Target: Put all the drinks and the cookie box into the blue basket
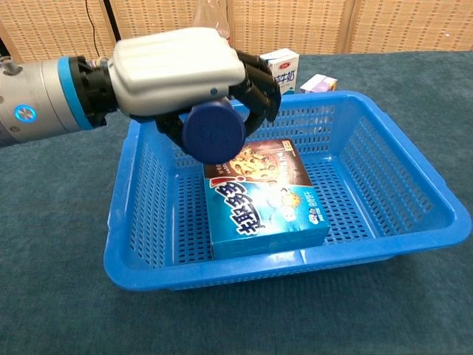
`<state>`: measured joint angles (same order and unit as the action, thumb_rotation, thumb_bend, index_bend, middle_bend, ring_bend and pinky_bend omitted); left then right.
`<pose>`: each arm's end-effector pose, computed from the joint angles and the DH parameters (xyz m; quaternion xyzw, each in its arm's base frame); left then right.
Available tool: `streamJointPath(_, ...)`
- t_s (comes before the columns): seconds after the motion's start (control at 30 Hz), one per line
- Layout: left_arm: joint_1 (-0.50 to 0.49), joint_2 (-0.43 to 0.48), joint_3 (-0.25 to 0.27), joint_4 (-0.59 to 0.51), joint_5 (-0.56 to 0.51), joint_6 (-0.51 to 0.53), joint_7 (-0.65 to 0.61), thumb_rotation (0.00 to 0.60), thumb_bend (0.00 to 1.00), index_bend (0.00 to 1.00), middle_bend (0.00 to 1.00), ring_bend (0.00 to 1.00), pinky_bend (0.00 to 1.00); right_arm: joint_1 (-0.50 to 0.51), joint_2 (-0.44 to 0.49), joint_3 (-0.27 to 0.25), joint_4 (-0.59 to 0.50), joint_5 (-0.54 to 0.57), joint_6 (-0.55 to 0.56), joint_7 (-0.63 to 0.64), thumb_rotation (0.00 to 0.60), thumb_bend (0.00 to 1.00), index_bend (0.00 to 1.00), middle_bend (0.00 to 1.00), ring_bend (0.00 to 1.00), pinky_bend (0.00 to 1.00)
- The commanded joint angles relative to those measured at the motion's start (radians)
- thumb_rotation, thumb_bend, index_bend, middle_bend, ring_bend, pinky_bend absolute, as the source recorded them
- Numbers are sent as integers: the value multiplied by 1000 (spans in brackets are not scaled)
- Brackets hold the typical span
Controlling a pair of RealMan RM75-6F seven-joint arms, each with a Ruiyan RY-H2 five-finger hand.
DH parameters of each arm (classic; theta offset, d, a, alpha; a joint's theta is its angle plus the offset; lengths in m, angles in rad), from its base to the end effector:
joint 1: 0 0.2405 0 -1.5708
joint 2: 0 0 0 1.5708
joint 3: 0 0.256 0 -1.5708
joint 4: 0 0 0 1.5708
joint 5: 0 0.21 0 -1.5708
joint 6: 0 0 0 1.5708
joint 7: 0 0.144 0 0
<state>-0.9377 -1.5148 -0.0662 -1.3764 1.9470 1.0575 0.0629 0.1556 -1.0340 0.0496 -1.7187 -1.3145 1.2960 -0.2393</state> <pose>-0.0567 0.3058 -0.0202 -0.8659 -0.0213 -0.4631 0.1880 -0.3166 -0.1978 0.1602 0.6334 -0.3976 0.2610 0.6104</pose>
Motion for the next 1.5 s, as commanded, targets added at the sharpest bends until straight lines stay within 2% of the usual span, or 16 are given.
streamJointPath(0.03, -20, -11, 22, -12, -18, -73, 96, 600, 283, 648, 351, 236, 396, 0, 0, 0, 0, 0, 0, 0, 600, 0, 0, 0, 0, 0)
streamJointPath(0.13, -22, -21, 29, -11, -23, -84, 132, 600, 268, 588, 296, 194, 395, 0, 0, 1, 1, 0, 1, 0, 600, 0, 0, 0, 0, 0)
streamJointPath(0.17, -23, -22, 33, -11, -24, -85, 138, 600, 257, 523, 246, 161, 384, 0, 0, 1, 0, 1, 1, 0, 600, 0, 0, 0, 0, 0)
streamJointPath(0.23, -27, -17, 41, -16, -29, -96, 142, 600, 225, 318, 111, 74, 321, -1, 0, 2, 0, 3, 2, -1, 600, 0, 0, 0, 0, 0)
streamJointPath(0.27, -27, -11, 42, -22, -44, -112, 150, 600, 181, 168, 42, 29, 253, -1, 0, 2, -1, 4, 2, 0, 600, 0, 0, 0, 0, 0)
streamJointPath(0.33, -24, 12, 38, -61, -99, -171, 183, 600, 81, 8, 0, 0, 112, -2, 0, 2, -1, 4, 4, -1, 600, 0, 0, 0, 0, 0)
streamJointPath(0.43, -24, 47, 25, -131, -161, -224, 216, 600, 8, 0, 0, 0, 14, -2, 0, 1, -2, 2, 4, -5, 600, 0, 0, 0, 0, 0)
streamJointPath(0.57, -19, 80, 17, -188, -193, -224, 223, 600, 0, 0, 0, 0, 1, -2, -1, 1, -4, 3, 4, -8, 600, 0, 0, 0, 0, 0)
streamJointPath(0.7, -7, 110, 9, -215, -185, -154, 158, 600, 0, 0, 0, 0, 1, -3, 1, 1, -5, 1, 6, -5, 600, 0, 0, 0, 0, 0)
streamJointPath(0.87, 46, 158, -42, -197, -176, 78, -84, 600, 0, 0, 0, 0, 1, -4, 5, 0, -7, -4, 6, 3, 600, 0, 0, 0, 0, 0)
streamJointPath(0.93, 58, 168, -54, -183, -182, 118, -130, 600, 0, 0, 0, 0, 1, -3, 5, -1, -7, -4, 5, 3, 600, 0, 0, 0, 0, 0)
streamJointPath(1.03, 88, 187, -91, -172, -233, 187, -218, 600, 0, 0, 0, 0, 1, -2, 5, -1, -7, -5, 1, 4, 600, 0, 0, 0, 0, 0)
streamJointPath(1.17, 129, 173, -159, -117, -342, 279, -453, 600, 0, 0, 0, 0, 36, 0, 5, -2, -7, -6, -5, 6, 600, 0, 0, 0, 0, 0)
streamJointPath(1.3, 145, 152, -202, -54, -473, 238, -634, 600, 0, 0, 0, 0, 49, 1, 5, -2, -6, -4, -7, 6, 600, 0, 0, 0, 0, 0)
streamJointPath(1.4, 147, 146, -231, -17, -604, 115, -821, 600, 0, 0, 0, 0, 52, 3, 4, -3, -5, -4, -11, 4, 600, 0, 0, 0, 0, 0)
streamJointPath(1.5, 139, 124, -235, 59, -654, 26, -912, 600, 0, 0, 0, 0, 41, 4, 4, -3, -6, -3, -12, 4, 600, 0, 0, 0, 0, 0)
